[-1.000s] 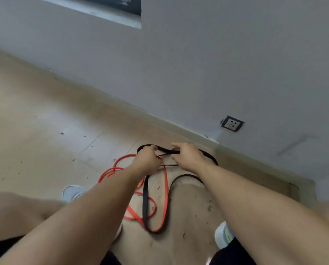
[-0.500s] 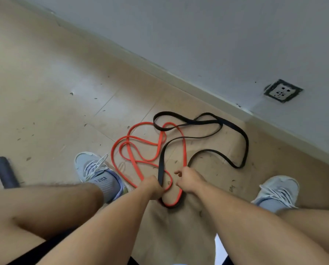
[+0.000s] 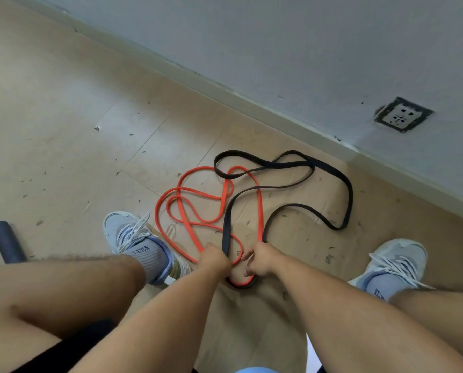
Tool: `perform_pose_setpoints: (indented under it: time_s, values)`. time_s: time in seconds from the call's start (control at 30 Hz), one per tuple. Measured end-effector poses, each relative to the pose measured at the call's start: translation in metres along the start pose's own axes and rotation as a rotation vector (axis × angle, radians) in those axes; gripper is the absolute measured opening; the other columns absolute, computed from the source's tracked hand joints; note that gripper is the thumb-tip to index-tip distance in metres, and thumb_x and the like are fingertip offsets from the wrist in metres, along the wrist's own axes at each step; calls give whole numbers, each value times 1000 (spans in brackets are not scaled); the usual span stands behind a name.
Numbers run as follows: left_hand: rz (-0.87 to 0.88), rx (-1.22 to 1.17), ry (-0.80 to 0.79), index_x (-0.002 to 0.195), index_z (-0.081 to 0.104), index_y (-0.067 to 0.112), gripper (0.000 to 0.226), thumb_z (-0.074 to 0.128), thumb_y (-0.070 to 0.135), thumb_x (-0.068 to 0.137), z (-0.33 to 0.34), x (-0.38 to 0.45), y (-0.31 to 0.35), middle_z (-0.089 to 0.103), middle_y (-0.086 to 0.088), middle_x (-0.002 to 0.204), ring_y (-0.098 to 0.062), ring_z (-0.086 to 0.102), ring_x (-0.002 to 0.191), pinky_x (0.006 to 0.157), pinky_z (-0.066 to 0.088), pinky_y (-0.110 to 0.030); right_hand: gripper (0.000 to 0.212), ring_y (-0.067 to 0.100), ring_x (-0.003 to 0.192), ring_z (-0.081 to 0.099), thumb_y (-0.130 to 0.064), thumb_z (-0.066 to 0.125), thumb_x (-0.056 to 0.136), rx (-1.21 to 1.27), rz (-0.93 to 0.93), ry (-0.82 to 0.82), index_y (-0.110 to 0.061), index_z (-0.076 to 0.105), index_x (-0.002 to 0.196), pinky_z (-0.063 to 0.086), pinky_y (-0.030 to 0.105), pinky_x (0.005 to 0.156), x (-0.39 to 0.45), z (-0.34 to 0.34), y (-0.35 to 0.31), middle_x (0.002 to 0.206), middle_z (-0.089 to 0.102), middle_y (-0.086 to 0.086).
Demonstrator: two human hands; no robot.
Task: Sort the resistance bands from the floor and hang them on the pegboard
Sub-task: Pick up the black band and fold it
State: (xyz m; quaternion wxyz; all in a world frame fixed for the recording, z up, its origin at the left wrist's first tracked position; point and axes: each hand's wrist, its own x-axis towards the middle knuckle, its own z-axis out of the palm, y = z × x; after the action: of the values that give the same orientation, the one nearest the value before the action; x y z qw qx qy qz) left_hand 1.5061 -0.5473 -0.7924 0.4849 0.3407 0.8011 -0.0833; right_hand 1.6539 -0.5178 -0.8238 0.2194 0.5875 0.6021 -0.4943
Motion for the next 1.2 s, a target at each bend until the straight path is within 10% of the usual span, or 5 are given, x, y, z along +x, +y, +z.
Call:
perform_pose_setpoints:
  time_s: [0.4, 0.77, 1.07, 1.2]
  values:
    - [8, 67, -133, 128, 53, 2, 37, 60, 19, 96, 3, 1, -10, 65, -18, 125, -31, 68, 113, 90, 60, -37, 38, 18, 109, 69, -21, 82, 81, 64, 6, 89, -26, 73, 118, 54, 33, 100, -6, -15, -2, 112, 76, 0]
    - [-36, -336, -223, 96, 67, 6, 11, 69, 17, 92, 5, -3, 7, 62, -7, 82, -18, 57, 67, 67, 54, -30, 40, 18, 101, 71, -20, 85, 79, 120, -38, 62, -29, 71, 114, 58, 33, 92, -13, -19, -4, 101, 76, -2]
    - [63, -627, 0, 98, 58, 3, 11, 58, 3, 87, -13, -14, 38, 68, -21, 74, -31, 67, 57, 65, 64, -52, 88, 25, 119, 63, -15, 86, 75, 87, -120, 50, -25, 43, 151, 50, 27, 88, -29, -34, -19, 131, 67, 8]
    - [148, -557, 107, 107, 54, 8, 23, 59, 4, 85, -37, -27, 54, 71, -19, 86, -29, 75, 64, 62, 64, -38, 64, 24, 107, 67, -26, 83, 78, 231, -61, 230, -26, 51, 134, 54, 32, 86, -36, -36, -22, 119, 70, 6]
